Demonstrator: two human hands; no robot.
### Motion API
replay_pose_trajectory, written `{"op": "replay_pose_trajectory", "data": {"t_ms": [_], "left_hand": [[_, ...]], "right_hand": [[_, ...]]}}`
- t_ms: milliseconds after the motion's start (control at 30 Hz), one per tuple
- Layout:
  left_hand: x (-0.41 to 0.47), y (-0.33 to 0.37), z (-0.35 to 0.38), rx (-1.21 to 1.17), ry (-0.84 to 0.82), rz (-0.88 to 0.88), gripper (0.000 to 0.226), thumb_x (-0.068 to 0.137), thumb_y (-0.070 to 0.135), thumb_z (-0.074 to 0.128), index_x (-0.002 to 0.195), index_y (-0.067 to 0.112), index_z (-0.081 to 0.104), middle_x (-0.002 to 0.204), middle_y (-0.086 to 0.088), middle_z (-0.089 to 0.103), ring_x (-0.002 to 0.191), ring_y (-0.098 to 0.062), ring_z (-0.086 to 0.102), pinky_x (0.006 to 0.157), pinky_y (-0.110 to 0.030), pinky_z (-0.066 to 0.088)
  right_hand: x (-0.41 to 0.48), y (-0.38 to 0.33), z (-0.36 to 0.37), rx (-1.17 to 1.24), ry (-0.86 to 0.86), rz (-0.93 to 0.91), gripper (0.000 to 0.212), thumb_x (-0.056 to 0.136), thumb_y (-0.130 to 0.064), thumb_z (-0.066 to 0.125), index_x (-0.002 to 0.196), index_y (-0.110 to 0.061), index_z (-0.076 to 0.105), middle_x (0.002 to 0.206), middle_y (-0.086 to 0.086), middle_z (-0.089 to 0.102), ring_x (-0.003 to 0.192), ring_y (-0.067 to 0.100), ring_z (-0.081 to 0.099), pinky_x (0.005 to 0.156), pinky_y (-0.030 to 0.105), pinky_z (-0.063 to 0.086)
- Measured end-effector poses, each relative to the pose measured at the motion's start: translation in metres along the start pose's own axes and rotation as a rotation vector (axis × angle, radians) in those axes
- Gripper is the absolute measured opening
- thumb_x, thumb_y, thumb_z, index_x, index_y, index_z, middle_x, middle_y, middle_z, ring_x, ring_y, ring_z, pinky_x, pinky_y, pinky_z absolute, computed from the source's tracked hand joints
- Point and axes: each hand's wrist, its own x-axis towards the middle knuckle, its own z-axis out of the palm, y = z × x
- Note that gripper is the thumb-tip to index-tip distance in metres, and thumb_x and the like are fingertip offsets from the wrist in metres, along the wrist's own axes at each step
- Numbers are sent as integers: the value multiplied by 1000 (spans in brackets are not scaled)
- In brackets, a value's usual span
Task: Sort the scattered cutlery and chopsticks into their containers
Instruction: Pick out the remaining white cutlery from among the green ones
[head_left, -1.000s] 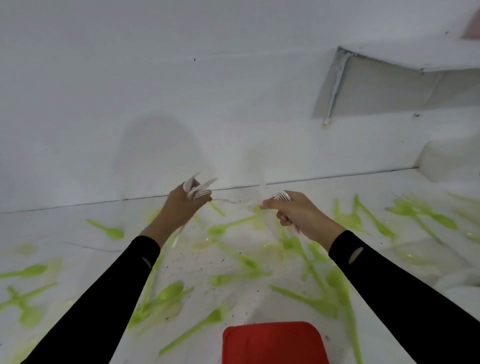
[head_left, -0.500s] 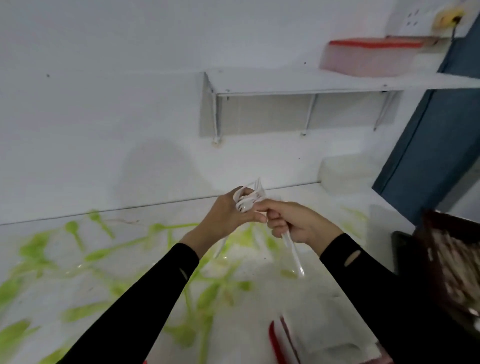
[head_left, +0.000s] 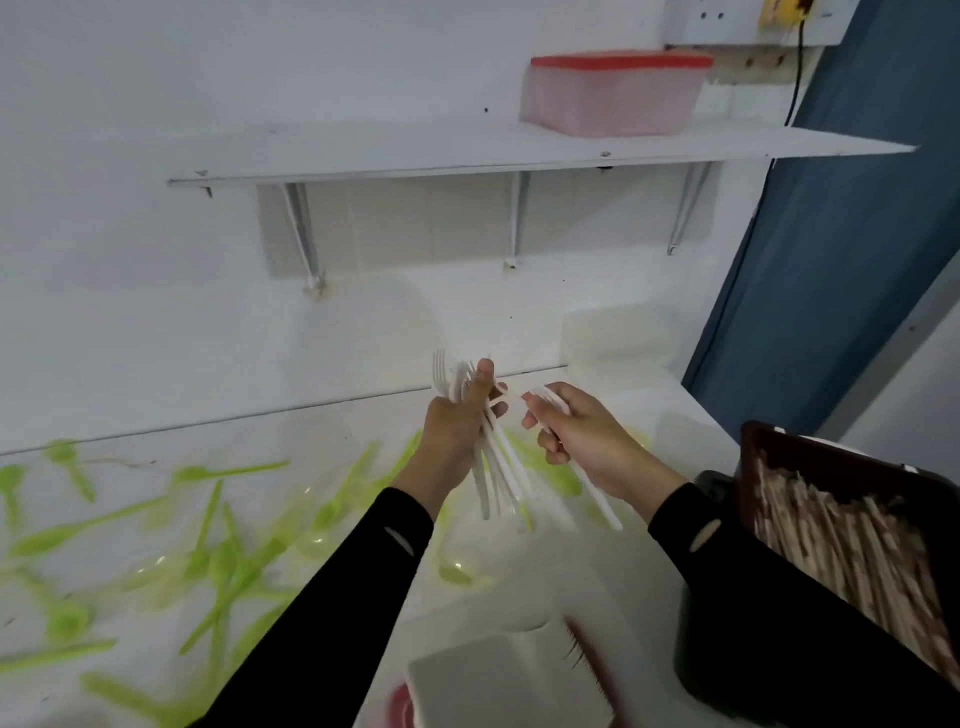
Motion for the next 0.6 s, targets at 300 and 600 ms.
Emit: {"op": "replay_pose_trajectory", "data": {"t_ms": [300,600], "left_hand": [[21,-39,19,-64,89,-114,19,90,29,69,81,13,73,81,6,71,70,-8,63,70,-23,50],[19,-57,25,-58,-89,-154,21,89,29,70,82,10,74,77,-7,68,77,-21,60,76,-33,48]], "right_hand": [[22,39,-18,-85,211,-141,26,103,-45,41,112,-34,62,75,5,71,74,15,71,80,30,56],[27,45,-24,-115,122,189,31,104,-42,35,93,-14,40,69,1,45,46,11,42,54,26,40]]}}
